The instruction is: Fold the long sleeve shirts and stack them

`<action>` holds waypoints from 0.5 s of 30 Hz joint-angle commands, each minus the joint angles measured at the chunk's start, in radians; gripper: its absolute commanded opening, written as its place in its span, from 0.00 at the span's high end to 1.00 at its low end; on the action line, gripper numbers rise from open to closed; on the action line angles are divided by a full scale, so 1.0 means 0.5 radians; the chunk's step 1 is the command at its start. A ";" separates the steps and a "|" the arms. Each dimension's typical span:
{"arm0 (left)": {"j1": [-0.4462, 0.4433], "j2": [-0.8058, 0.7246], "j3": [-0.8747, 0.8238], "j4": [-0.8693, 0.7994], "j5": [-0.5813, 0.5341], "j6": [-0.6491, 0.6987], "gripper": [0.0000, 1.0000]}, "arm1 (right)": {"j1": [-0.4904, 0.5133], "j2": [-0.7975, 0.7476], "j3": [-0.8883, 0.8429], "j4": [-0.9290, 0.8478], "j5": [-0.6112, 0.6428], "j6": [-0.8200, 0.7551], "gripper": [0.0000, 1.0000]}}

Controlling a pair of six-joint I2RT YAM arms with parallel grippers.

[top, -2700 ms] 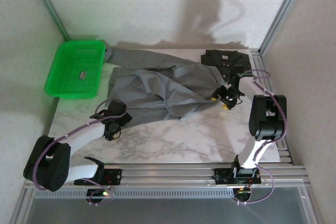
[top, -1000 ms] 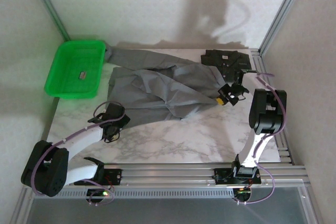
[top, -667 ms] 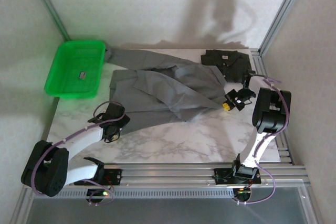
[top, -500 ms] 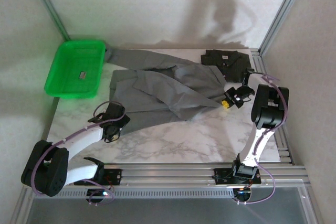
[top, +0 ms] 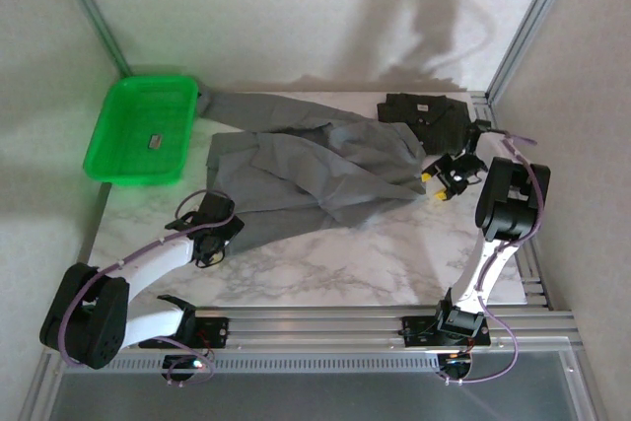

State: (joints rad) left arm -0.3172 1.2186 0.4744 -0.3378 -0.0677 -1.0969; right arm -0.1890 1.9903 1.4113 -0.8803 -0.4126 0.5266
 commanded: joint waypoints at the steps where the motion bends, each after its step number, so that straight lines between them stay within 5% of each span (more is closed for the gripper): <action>1: 0.098 0.147 -0.121 0.079 -0.187 0.017 0.14 | 0.005 -0.045 -0.075 -0.024 -0.025 -0.115 0.48; 8: 0.051 0.306 -0.066 0.183 -0.106 0.012 0.34 | 0.042 0.073 -0.089 0.133 -0.147 -0.072 0.53; 13: 0.036 0.456 -0.016 0.217 -0.084 -0.034 0.62 | 0.045 0.118 -0.131 0.171 -0.104 0.007 0.87; 15: 0.039 0.465 -0.014 0.226 -0.086 -0.052 0.75 | 0.025 0.032 -0.207 0.162 -0.038 0.042 0.94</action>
State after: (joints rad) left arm -0.3134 1.3220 0.5423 -0.4839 -0.1112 -1.1069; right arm -0.1669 2.0331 1.3483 -0.7883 -0.4656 0.5205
